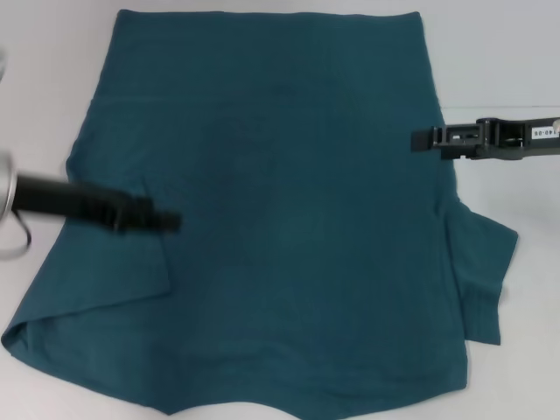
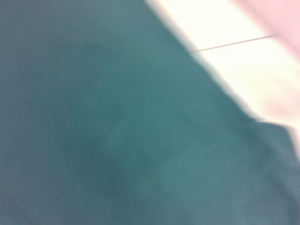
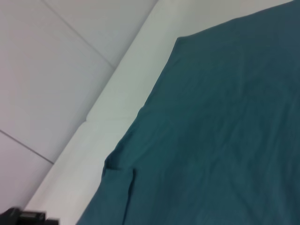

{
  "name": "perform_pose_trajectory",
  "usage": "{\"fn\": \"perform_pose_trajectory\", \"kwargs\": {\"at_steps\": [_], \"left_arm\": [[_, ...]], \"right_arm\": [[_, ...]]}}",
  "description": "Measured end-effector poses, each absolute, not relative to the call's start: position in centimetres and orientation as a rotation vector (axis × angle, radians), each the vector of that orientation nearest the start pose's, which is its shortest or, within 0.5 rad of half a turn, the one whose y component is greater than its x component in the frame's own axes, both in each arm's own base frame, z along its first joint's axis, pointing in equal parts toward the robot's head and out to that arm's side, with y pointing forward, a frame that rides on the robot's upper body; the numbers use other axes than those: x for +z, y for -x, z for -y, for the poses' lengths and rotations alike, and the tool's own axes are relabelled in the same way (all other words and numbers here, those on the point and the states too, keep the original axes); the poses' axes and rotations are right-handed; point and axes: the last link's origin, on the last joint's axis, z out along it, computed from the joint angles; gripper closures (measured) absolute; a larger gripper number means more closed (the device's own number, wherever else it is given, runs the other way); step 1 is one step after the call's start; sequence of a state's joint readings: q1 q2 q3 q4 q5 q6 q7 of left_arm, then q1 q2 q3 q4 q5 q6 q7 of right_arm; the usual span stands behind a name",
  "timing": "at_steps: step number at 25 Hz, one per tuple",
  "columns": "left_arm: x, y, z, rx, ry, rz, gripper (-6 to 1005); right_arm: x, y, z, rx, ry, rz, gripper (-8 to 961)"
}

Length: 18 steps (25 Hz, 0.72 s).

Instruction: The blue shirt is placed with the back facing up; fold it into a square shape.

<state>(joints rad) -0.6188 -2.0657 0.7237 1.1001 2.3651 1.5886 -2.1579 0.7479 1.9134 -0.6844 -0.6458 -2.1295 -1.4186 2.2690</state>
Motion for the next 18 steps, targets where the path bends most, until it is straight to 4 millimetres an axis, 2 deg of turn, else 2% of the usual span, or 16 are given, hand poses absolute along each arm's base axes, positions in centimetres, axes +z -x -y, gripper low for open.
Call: {"fn": "perform_pose_trajectory", "kwargs": {"at_steps": [4, 8, 11, 18], "left_arm": [[4.8, 25.3, -33.0, -0.4, 2.677, 0.926, 332], [3.0, 26.1, -30.7, -0.397, 2.72, 0.933, 304], [2.5, 26.1, -30.2, -0.427, 2.728, 0.987, 283], [3.6, 25.9, -31.3, -0.565, 2.613, 1.087, 276]], "right_arm": [[6.4, -23.7, -41.2, 0.567, 2.405, -1.459, 8], [6.8, -23.8, -41.4, 0.57, 2.394, -1.446, 9], [7.4, -24.0, -41.3, 0.55, 2.393, -1.459, 9], [9.9, -25.6, -39.3, 0.498, 2.394, -1.624, 9]]}}
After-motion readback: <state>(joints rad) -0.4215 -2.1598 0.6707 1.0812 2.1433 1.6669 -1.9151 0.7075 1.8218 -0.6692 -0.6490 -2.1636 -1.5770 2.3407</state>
